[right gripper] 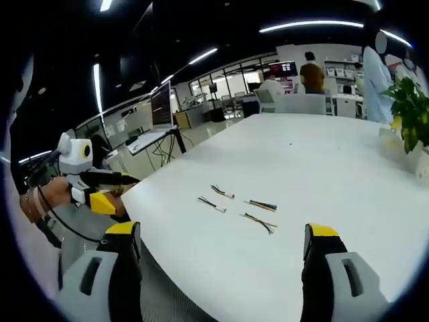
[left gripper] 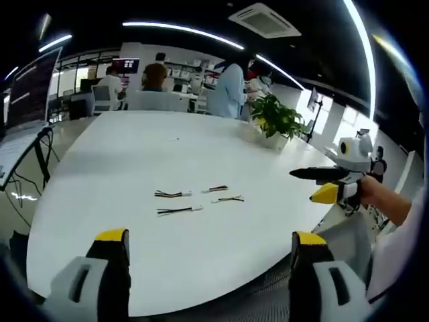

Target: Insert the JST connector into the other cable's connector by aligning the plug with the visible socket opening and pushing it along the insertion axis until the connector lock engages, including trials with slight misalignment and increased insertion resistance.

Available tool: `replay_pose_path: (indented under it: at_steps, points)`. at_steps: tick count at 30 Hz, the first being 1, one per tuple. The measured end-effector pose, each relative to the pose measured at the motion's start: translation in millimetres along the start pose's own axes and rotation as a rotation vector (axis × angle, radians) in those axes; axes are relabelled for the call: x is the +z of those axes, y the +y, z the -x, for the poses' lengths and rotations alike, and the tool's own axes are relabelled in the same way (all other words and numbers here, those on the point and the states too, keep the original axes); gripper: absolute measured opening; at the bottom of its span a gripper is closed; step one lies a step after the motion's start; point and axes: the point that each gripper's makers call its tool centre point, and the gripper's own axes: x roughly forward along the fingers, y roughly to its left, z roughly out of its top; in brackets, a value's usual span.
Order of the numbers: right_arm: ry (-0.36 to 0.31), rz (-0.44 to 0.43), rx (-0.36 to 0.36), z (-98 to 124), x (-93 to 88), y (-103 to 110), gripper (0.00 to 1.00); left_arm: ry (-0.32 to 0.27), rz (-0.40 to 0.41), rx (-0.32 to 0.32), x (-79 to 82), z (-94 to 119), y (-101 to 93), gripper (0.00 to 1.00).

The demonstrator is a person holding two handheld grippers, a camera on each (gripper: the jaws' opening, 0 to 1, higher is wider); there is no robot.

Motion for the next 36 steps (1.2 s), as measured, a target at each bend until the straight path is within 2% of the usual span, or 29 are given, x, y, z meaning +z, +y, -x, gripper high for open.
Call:
replay_pose_path:
  at_steps: [7,26,29,33,36]
  points:
    - [0.017,0.001,0.008,-1.6,-4.7,1.4,1.00,-0.013,0.021,-0.003,1.5,0.8,0.6,0.99]
    - [0.025,-0.023,0.000,-5.0,-8.8,0.5,1.00,0.030,0.000,0.003,-6.9,-0.6,4.0,0.98]
    - [0.028,-0.026,0.002,-7.2,-8.9,1.3,1.00,0.021,0.019,-0.002,-4.8,-0.1,4.9,0.98]
    - [0.029,-0.025,0.004,-9.2,-7.8,1.3,1.00,0.021,0.003,0.002,-0.7,0.0,6.4,0.98]
    - [0.029,-0.026,0.004,-10.7,-6.5,0.0,1.00,-0.004,0.032,-0.009,6.3,-0.8,7.2,0.97]
